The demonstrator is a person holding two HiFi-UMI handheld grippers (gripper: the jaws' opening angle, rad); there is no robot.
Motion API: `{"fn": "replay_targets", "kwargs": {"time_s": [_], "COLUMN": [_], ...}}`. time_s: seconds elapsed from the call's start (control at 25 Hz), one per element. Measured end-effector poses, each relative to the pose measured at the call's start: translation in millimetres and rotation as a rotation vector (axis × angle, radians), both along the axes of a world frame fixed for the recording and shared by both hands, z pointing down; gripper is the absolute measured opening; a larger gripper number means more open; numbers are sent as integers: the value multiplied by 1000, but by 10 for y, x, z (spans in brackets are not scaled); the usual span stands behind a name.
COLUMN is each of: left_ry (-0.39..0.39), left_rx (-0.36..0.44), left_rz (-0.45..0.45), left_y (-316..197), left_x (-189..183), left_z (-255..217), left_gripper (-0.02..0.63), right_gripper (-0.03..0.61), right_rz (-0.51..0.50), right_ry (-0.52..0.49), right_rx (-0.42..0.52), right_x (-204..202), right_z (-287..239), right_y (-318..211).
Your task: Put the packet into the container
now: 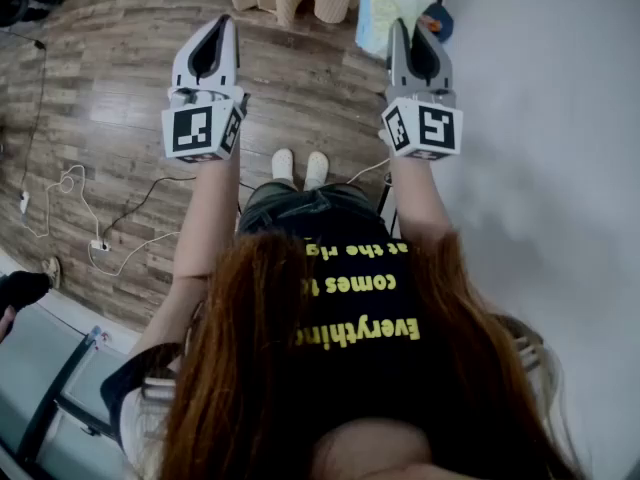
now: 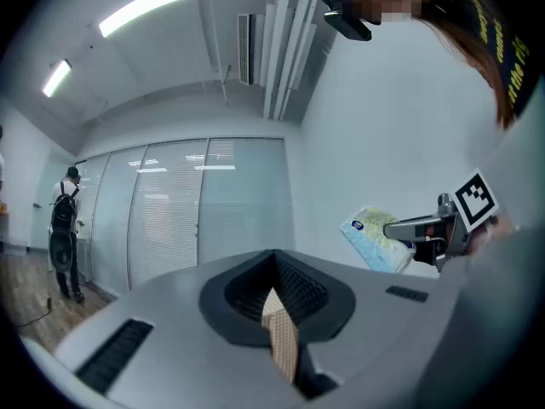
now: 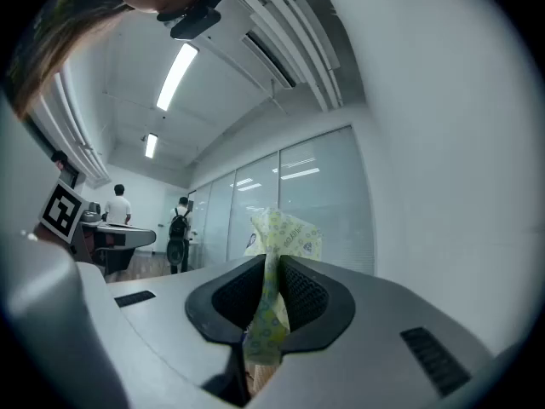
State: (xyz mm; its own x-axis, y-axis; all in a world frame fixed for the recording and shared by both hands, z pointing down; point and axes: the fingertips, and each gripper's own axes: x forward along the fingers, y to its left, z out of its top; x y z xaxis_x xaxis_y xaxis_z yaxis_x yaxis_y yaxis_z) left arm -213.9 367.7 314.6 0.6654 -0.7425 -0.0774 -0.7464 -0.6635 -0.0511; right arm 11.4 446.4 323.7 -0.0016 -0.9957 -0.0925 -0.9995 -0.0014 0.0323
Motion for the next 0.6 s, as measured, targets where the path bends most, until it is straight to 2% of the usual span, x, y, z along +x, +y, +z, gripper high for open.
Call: {"fn": "replay_targets", "kwargs": {"time_s": [0.6], "left_ry": [-5], "left_rx": [13], "left_rz": [3], "left_y": [69], "left_x": [141], "left_z": [-47], "left_gripper": [0], "right_gripper": [61], "right_rz": [1], "right_ry": [15], "right_rx": [12], "right_x": [73], "right_z": [-17], "right_y": [67]}}
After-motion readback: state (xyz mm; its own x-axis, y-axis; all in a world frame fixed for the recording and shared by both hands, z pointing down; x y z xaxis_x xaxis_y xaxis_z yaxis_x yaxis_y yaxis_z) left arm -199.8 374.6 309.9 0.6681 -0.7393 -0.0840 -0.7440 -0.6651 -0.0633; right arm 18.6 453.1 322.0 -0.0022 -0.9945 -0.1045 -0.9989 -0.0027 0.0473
